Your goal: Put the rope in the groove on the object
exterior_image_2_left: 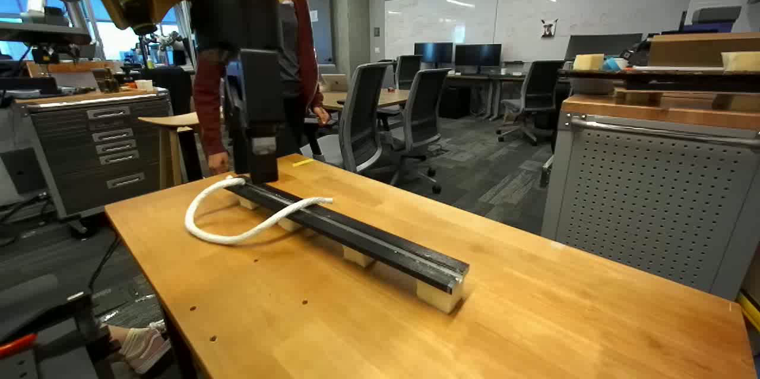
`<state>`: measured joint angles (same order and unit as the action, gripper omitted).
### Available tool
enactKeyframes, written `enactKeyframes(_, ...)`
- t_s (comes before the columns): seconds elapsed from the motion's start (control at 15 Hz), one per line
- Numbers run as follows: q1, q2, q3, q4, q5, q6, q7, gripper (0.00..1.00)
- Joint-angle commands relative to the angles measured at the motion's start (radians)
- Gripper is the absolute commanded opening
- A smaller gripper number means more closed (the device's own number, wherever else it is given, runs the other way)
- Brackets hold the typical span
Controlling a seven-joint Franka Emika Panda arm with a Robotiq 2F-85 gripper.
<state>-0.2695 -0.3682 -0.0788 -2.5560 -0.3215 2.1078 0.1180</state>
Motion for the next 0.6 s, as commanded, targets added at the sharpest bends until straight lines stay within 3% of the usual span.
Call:
enactKeyframes(0.0, 0.017, 0.000, -0.016, 0.004, -0.006, -0.003, 0.005, 1.00)
enactKeyframes(0.53, 0.017, -0.001, -0.016, 0.010, -0.006, -0.003, 0.005, 1.00)
